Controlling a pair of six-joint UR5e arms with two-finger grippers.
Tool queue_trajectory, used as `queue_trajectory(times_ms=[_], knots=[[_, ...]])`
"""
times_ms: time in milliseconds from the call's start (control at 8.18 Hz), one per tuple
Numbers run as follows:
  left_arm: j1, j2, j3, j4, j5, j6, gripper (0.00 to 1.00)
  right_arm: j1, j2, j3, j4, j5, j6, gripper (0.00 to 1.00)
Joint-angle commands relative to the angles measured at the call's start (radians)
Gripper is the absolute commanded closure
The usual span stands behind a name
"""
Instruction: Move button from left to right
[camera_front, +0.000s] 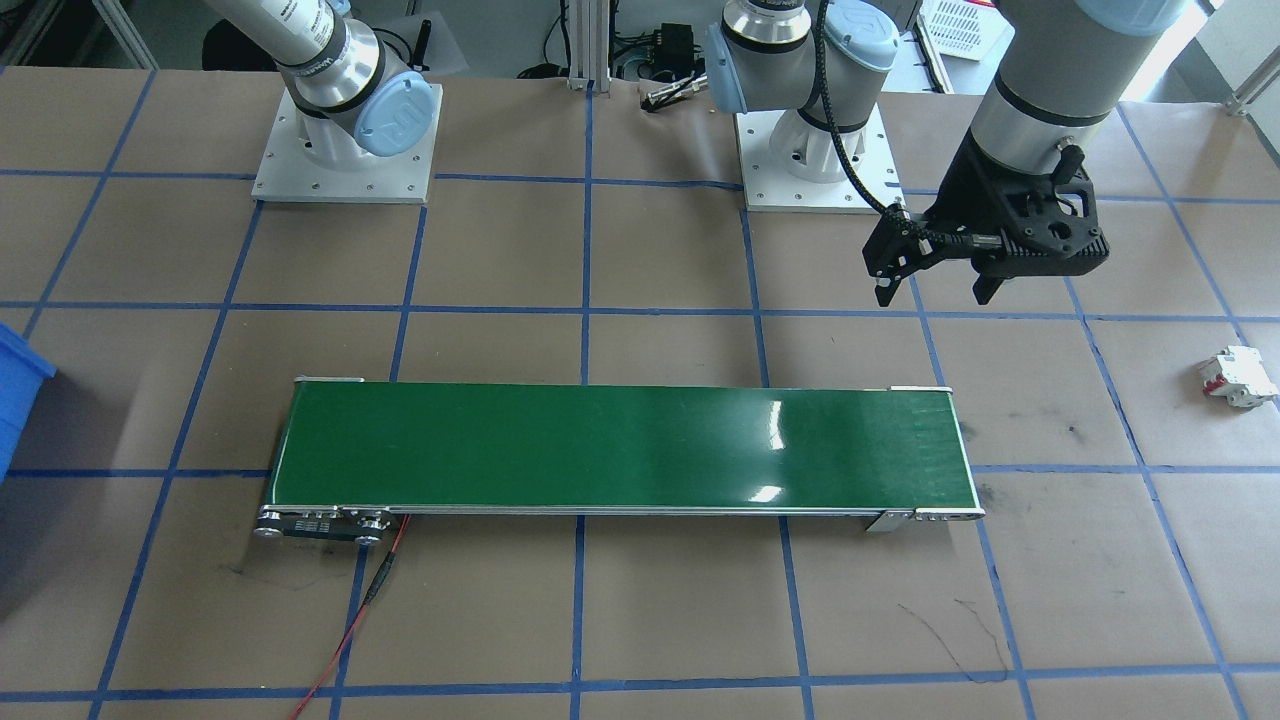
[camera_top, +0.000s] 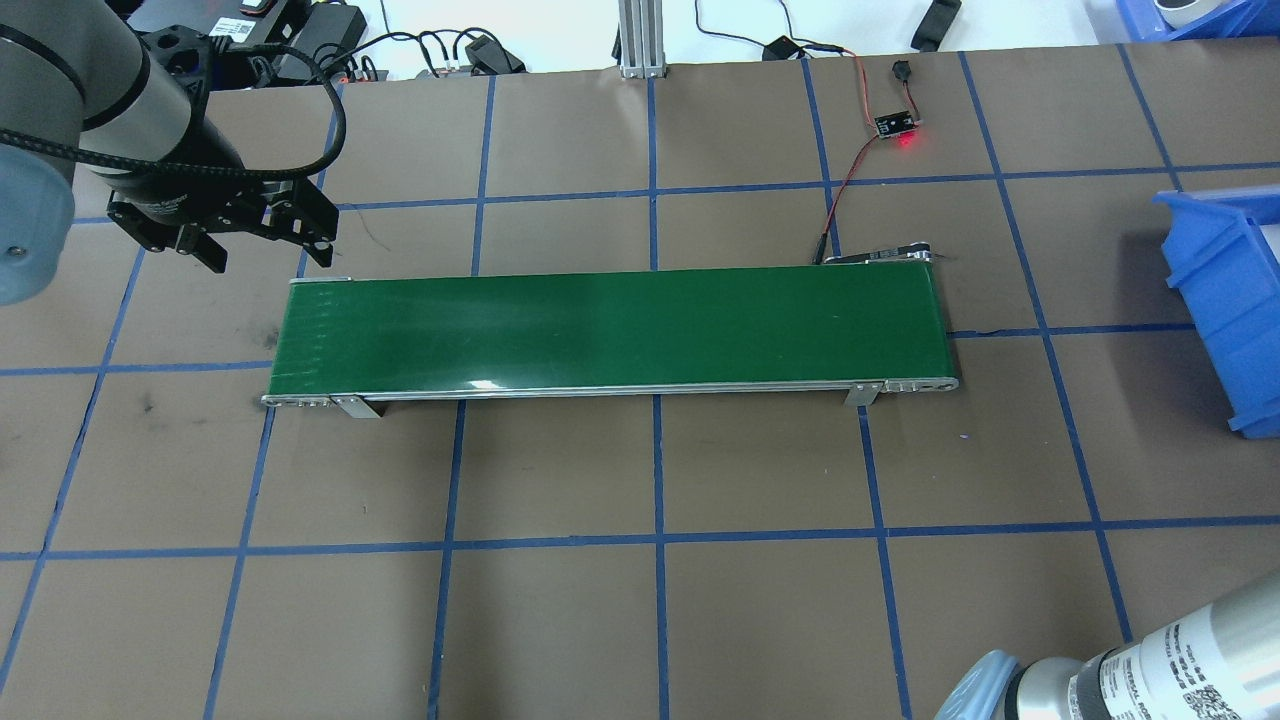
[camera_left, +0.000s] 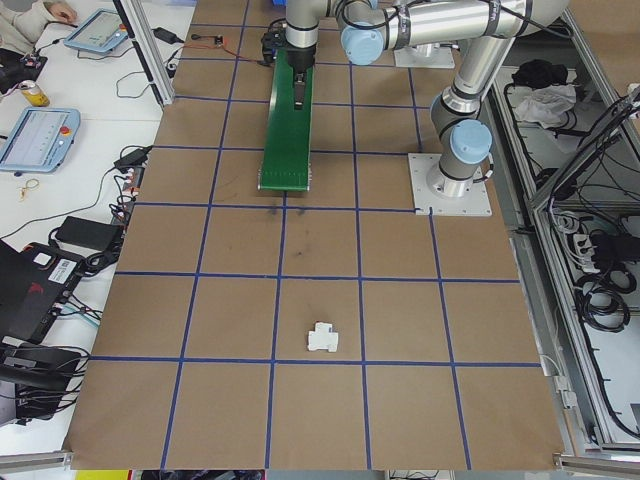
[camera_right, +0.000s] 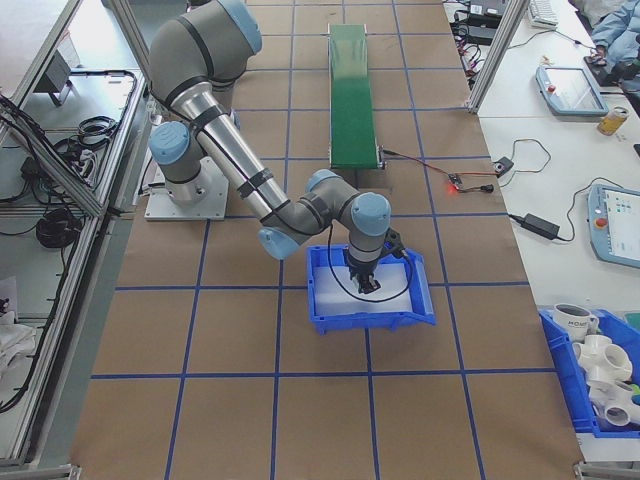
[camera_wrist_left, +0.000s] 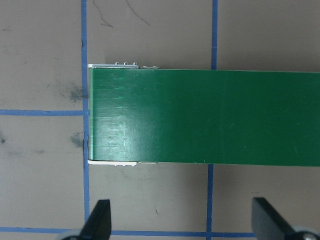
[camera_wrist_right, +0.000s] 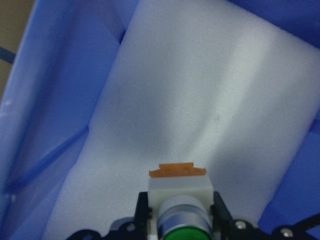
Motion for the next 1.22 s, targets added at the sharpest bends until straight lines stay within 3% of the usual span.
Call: queue_trajectory(times_ms=[0, 245, 367, 489, 734, 1101], knots=[[0.0, 0.0, -0.001, 0.0, 0.0, 0.0, 0.0, -0.004, 0.023, 0.005, -0.023, 0.015, -0.048, 0.47], [0.0, 0.0, -0.001, 0.0, 0.0, 0.0, 0.0, -0.004, -0.009, 0.003, -0.018, 0.014, -0.053, 0.08], [0.0, 0.0, -0.002, -0.001, 0.0, 0.0, 0.0, -0.004, -0.076, 0.005, -0.002, 0.011, -0.05, 0.04], [0.0, 0.0, -0.001, 0.0, 0.0, 0.0, 0.0, -0.004, -0.156, -0.001, 0.077, 0.015, -0.044, 0.03], [0.0, 0.0, -0.001, 0.0, 0.0, 0.0, 0.0, 0.021, -0.307, -0.007, 0.298, 0.03, -0.03, 0.01], [0.0, 0.0, 0.007, 0.0, 0.018, 0.003, 0.0, 0.183, -0.444, -0.018, 0.479, 0.03, 0.265, 0.0]])
